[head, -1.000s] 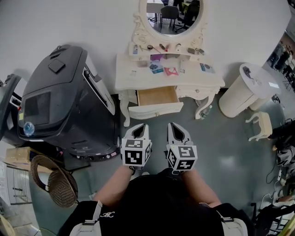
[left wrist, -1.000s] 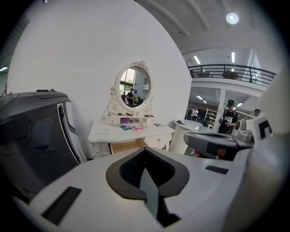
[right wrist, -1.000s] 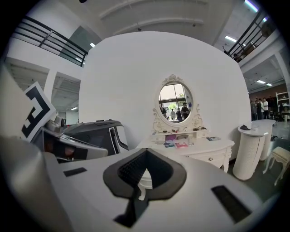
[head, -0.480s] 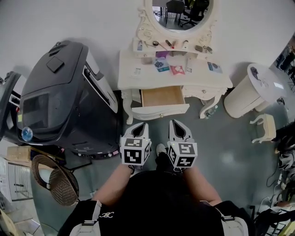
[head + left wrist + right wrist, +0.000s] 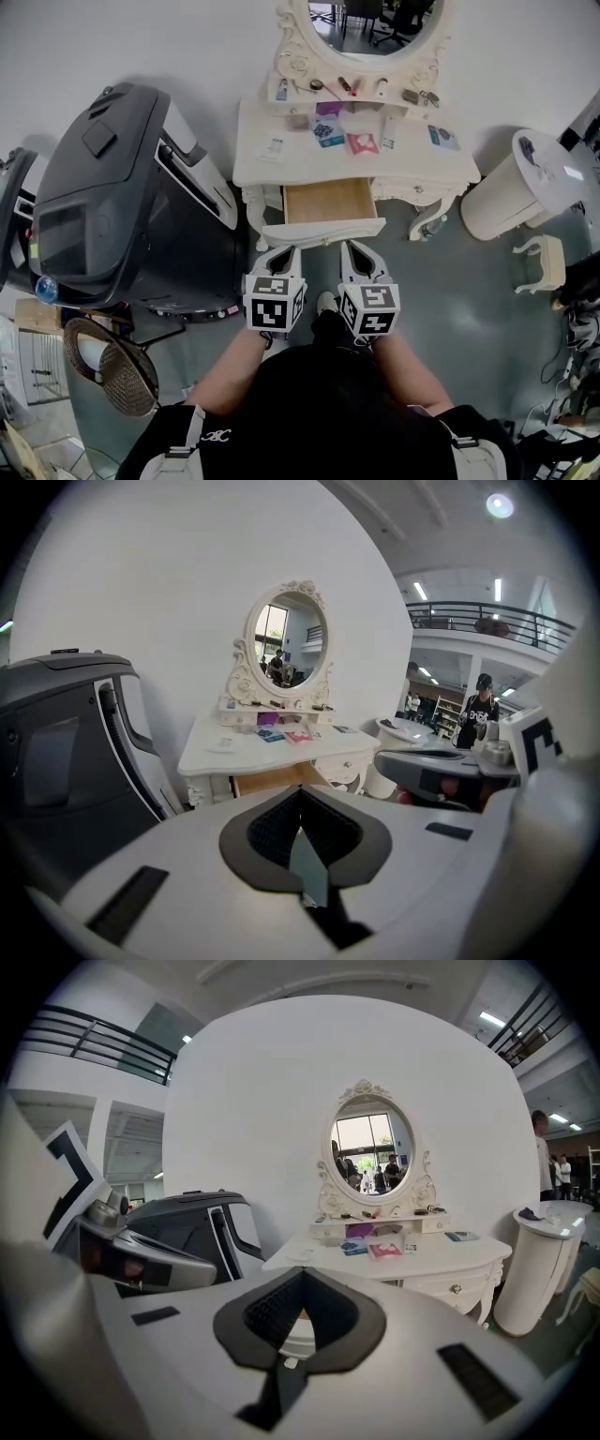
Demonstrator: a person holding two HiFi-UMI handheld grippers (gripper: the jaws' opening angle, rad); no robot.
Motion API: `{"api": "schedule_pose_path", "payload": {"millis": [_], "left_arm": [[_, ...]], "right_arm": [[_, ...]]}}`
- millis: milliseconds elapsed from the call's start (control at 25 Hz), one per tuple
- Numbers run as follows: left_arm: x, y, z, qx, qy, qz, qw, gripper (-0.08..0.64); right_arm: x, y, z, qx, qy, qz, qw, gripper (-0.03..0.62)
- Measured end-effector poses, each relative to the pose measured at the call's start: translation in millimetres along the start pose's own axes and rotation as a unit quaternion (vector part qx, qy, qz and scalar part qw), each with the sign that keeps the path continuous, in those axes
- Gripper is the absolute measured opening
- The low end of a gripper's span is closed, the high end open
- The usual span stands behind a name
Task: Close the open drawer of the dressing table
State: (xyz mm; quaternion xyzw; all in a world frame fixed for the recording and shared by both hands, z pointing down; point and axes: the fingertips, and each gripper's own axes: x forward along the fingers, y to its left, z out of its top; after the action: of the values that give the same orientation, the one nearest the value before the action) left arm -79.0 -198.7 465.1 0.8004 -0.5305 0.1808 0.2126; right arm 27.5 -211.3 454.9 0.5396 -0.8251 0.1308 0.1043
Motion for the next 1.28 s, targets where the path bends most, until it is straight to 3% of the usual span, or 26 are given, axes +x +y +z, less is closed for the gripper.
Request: {"api": "schedule_pose_path", "payload": {"millis": [720, 880, 1000, 1120, 1280], "left_arm": [[63.3, 22.0, -74.9, -0.031, 0.107, 0.036, 0.9931, 0.008], [85.3, 26.0, -94.6, -0.035, 0.136, 0.043, 0.9891, 0.008], [95.7, 23.5, -104.0, -0.039, 0.153, 0.045, 0.9864, 0.008], [100.5, 21.6, -110.3, -0.046, 0.17, 0.045, 0.9832, 0.008], [100.6, 31.0, -117.5, -0.054, 0.186, 0.058, 0.9794, 0.008]], "right_arm": [[70.6, -37.7, -107.5, 0.032, 0.118, 0.027, 0.992, 0.009], [93.6, -38.7, -144.6, 0.036, 0.163, 0.042, 0.985, 0.011], [111.7, -37.2, -184.3, 0.061, 0.214, 0.048, 0.974, 0.014], [129.2, -39.4, -211.6, 0.077, 0.252, 0.046, 0.964, 0.085], [149.5, -44.2, -236.0, 0.085, 0.282, 0.03, 0.955, 0.101]]}}
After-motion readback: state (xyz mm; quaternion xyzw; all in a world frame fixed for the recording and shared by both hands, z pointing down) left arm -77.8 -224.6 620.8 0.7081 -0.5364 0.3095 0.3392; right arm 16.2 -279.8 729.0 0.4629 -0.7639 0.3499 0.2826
